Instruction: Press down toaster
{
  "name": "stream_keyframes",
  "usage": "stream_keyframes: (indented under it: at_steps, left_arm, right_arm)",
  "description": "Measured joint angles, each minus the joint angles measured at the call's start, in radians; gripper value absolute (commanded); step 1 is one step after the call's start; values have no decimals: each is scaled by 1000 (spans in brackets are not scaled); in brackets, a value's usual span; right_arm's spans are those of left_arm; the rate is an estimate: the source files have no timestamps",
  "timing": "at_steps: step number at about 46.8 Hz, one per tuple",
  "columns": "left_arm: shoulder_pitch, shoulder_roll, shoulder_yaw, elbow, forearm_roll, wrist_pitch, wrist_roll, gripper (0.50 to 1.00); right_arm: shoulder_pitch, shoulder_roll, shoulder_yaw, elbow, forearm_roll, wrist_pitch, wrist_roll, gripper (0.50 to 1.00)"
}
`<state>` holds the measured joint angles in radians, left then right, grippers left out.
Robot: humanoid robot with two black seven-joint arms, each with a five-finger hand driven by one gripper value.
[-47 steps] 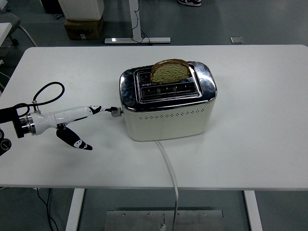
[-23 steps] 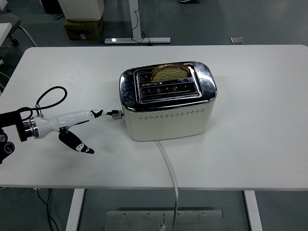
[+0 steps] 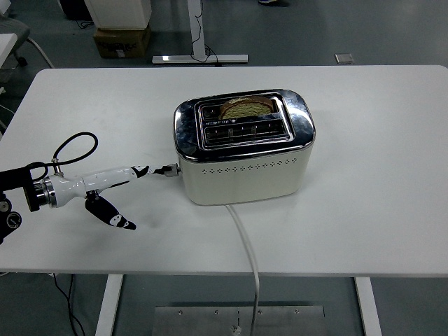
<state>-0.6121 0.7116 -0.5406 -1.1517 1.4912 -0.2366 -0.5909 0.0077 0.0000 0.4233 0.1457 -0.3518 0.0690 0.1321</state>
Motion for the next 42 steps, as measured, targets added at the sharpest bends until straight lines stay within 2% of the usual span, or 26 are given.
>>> stream_keyframes:
  at_steps: [42]
  left_arm:
    - [20, -9, 1, 30, 0, 2, 1, 1000]
  right_arm:
    - [0, 0, 0, 0, 0, 0, 0, 998]
